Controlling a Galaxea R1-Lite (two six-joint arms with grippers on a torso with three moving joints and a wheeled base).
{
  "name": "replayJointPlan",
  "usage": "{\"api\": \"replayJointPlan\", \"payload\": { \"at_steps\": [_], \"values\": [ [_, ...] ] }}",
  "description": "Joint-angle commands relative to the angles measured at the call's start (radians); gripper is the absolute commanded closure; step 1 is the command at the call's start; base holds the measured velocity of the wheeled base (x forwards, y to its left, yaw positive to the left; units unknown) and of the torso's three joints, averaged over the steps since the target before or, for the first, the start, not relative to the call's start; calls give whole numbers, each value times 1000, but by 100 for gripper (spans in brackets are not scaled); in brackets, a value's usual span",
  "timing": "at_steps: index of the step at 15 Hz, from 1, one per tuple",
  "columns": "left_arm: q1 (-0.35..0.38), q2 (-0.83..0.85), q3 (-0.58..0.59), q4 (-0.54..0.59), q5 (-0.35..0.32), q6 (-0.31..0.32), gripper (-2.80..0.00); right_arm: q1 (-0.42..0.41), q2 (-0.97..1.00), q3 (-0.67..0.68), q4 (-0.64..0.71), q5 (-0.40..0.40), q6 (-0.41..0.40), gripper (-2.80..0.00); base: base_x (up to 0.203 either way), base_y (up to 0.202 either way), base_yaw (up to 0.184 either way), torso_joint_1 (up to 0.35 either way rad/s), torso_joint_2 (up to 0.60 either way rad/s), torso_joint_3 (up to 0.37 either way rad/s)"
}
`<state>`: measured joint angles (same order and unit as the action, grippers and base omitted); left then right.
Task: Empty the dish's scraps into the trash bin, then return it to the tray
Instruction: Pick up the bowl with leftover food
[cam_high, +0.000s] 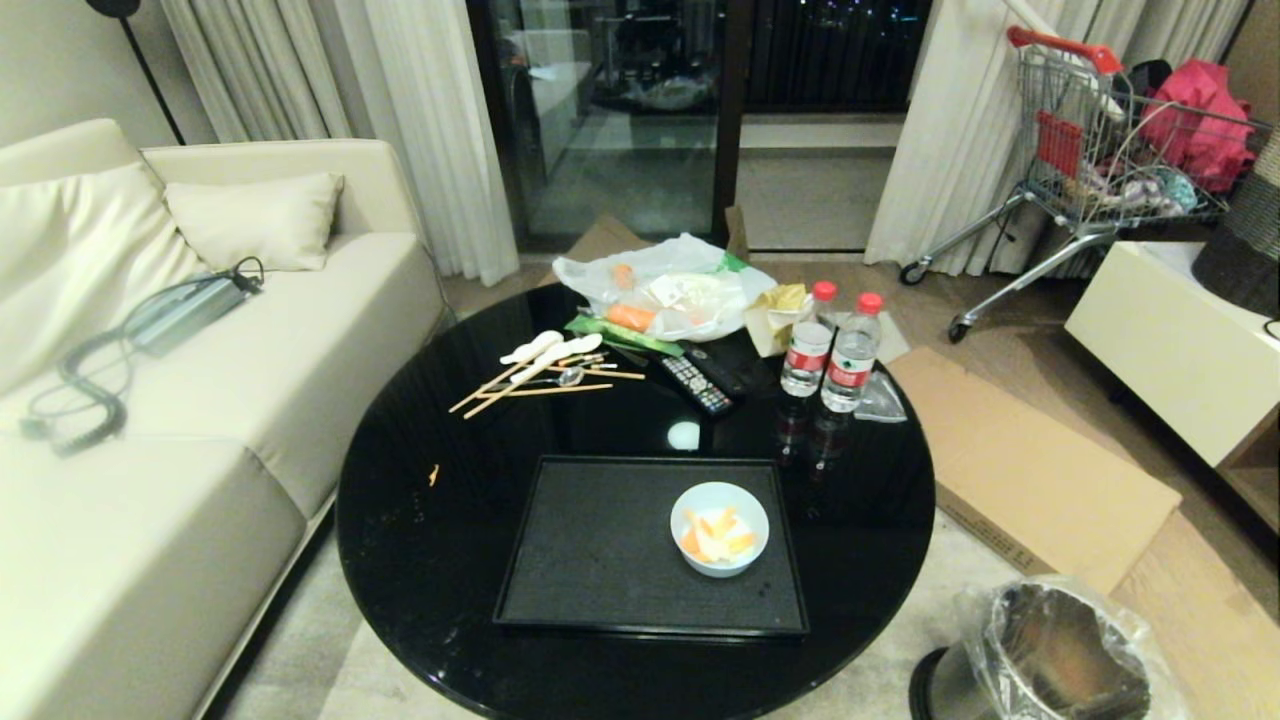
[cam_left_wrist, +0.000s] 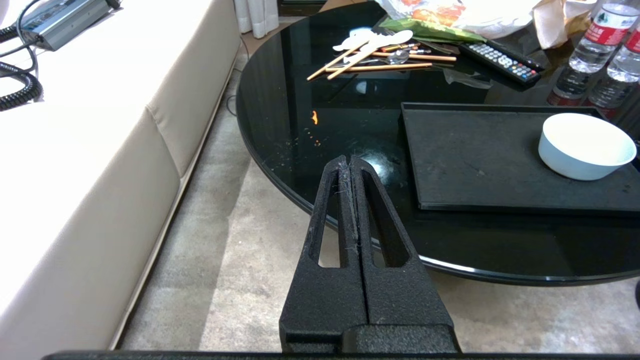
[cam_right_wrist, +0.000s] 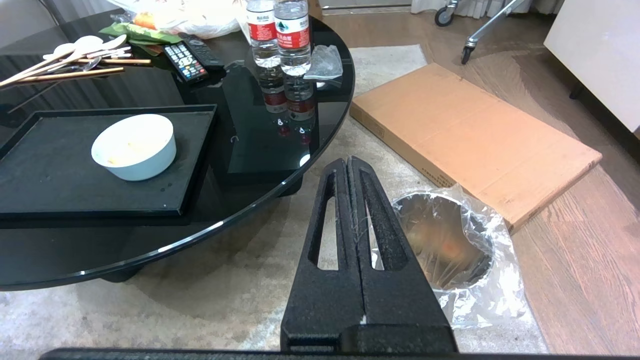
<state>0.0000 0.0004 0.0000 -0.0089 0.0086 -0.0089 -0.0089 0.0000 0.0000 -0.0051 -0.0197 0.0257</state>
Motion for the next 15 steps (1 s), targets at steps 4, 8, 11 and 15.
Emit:
{"api": "replayJointPlan", "payload": {
  "at_steps": [4, 8, 11, 15],
  "values": [
    [0, 0, 0, 0, 1, 0, 0, 1, 1, 0, 0, 0, 0, 0, 0, 0, 0, 0, 0, 0],
    [0, 0, 0, 0, 1, 0, 0, 0, 0, 0, 2, 0, -13, 0, 0, 0, 0, 0, 0, 0],
    [0, 0, 0, 0, 1, 0, 0, 0, 0, 0, 2, 0, -12, 0, 0, 0, 0, 0, 0, 0],
    [0, 0, 0, 0, 1, 0, 0, 1, 0, 0, 1, 0, -13, 0, 0, 0, 0, 0, 0, 0]
  ]
}}
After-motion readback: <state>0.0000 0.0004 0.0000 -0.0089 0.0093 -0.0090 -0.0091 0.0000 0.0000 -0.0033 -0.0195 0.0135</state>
